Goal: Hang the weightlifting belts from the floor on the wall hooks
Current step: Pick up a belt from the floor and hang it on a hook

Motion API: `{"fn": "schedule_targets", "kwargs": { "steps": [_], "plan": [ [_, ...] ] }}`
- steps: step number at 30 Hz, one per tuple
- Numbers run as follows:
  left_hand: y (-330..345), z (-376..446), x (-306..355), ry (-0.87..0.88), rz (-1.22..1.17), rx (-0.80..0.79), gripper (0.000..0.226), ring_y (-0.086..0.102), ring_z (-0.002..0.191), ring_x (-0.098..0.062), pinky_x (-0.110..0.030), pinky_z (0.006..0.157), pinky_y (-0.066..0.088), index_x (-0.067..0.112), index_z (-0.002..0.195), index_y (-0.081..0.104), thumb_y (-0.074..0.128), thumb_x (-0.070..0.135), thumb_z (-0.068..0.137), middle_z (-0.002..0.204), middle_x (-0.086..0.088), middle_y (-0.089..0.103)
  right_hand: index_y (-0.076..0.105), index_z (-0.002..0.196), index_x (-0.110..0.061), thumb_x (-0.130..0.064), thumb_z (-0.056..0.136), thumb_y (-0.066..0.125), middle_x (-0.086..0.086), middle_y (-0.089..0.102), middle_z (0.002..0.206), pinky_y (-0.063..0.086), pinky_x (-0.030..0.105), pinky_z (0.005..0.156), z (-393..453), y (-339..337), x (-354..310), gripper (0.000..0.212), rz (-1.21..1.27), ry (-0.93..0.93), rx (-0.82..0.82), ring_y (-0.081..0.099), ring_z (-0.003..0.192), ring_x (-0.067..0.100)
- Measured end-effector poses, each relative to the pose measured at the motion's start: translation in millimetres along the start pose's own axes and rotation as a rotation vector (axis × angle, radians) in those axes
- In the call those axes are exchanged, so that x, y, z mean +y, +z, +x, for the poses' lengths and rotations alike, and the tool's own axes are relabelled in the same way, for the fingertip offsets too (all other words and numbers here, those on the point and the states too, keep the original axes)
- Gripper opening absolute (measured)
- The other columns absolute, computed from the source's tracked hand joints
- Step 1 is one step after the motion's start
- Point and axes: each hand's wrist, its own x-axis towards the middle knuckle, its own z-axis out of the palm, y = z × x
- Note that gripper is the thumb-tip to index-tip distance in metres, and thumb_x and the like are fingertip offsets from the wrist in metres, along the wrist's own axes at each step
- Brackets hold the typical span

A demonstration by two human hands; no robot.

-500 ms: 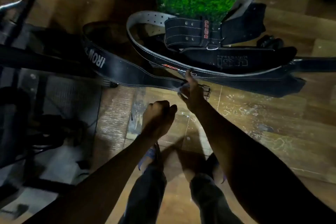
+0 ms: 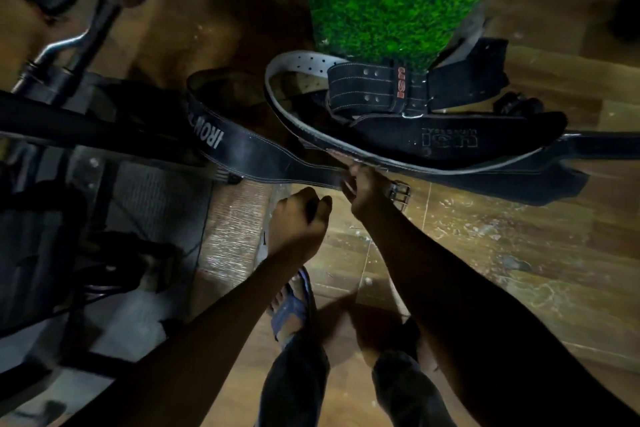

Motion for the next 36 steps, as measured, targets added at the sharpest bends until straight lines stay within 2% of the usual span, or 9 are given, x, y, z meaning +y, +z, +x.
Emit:
{"fn": "schedule_targets", "kwargs": {
  "steps": [3,7,12,15,19,25,28,32,36],
  "plan": [
    [8.2,1.7,3.4,0.042,-0.02,0.022,0.031,0.046,0.052,-0.013,-0.03,0.053,0.035,0.018,0.074,0.052,0.055,0.029,0.103,0.057,0.002,0.047,0.062,0.12,-0.016,-0.009,0.087,0.071,0.007,0.07,0.104,0.063,0.045,0.083,8.1,1.2,0.6,0.035,-0.403,-0.334,0.14,0.072,0.093,0.025],
    [18.4,14.7,-11.2,0.061,-0.054,0.096,0.029,0.045,0.053,-0.01,-0.028,0.054,0.031,0.019,0.075,0.054,0.051,0.026,0.103,0.059,0.006,0.047,0.04,0.134,-0.011,-0.011,0.092,0.067,0.003,0.06,0.1,0.046,0.017,0.061,17.9,11.6,0.6,0.05,-0.742,-0.709,0.162,0.063,0.084,0.021],
    [18.6,8.3,-31.9,0.051,-0.005,0.116,0.029,0.044,0.051,-0.008,-0.028,0.05,0.031,0.017,0.076,0.051,0.052,0.027,0.103,0.059,0.006,0.047,0.041,0.143,-0.019,-0.033,0.098,0.065,0.016,0.063,0.128,0.048,0.037,0.079,33.1,30.3,1.0,0.053,-1.104,-0.569,0.076,0.061,0.117,0.037],
    [10.7,-1.7,-33.3,0.051,0.054,0.119,0.027,0.047,0.056,-0.007,-0.027,0.053,0.03,0.017,0.08,0.053,0.052,0.03,0.103,0.066,0.006,0.05,0.051,0.137,-0.014,-0.028,0.101,0.06,0.016,0.065,0.13,0.04,0.032,0.083,23.1,15.8,0.2,0.039,-1.071,-0.536,0.095,0.06,0.122,0.034],
    [-3.3,-16.0,-14.0,0.081,0.173,0.1,0.016,0.058,0.089,-0.018,-0.038,0.075,0.053,0.017,0.103,0.058,0.055,0.032,0.098,0.103,-0.003,0.059,0.054,0.125,-0.003,-0.021,0.102,0.057,0.013,0.063,0.104,0.045,0.036,0.08,-21.5,-32.5,3.2,0.029,-0.976,-0.626,0.134,0.06,0.098,0.027],
    [-46.4,-44.7,74.8,0.113,0.457,0.033,0.084,0.046,0.131,-0.031,-0.05,0.107,0.046,0.015,0.15,0.033,0.06,-0.003,0.072,0.147,-0.014,0.042,0.061,0.107,-0.012,-0.025,0.103,0.058,0.0,0.063,0.089,0.043,0.03,0.075,-126.4,-104.1,-25.0,0.014,-0.819,-0.619,-0.092,0.058,0.082,0.014],
    [-76.4,-60.7,129.1,0.194,0.596,-0.114,0.114,0.022,0.152,-0.038,-0.056,0.125,0.022,0.024,0.162,0.006,0.067,-0.004,0.07,0.167,-0.018,0.017,0.059,0.091,-0.02,-0.023,0.105,0.054,-0.005,0.057,0.079,0.042,0.026,0.069,-192.2,-113.3,-54.5,0.016,-0.688,-0.553,-0.149,0.053,0.073,0.008],
    [-120.5,-85.1,198.1,0.31,0.684,-0.195,0.125,0.016,0.155,-0.038,-0.059,0.126,0.017,0.024,0.163,0.008,0.075,-0.004,0.062,0.169,-0.016,0.011,0.06,0.081,-0.028,-0.037,0.098,0.059,0.004,0.063,0.084,0.049,0.039,0.077,-271.9,-123.8,-89.3,0.019,-0.563,-0.422,-0.193,0.059,0.083,0.02],
    [-167.6,-112.4,260.4,0.461,0.769,-0.089,0.133,0.027,0.147,-0.043,-0.061,0.119,0.028,0.03,0.161,0.017,0.076,0.003,0.044,0.162,-0.018,0.026,0.067,0.104,-0.014,-0.016,0.103,0.056,0.014,0.069,0.107,0.057,0.048,0.089,-350.2,-137.7,-131.3,0.01,-0.437,-0.333,-0.272,0.066,0.103,0.036]
  ]
}}
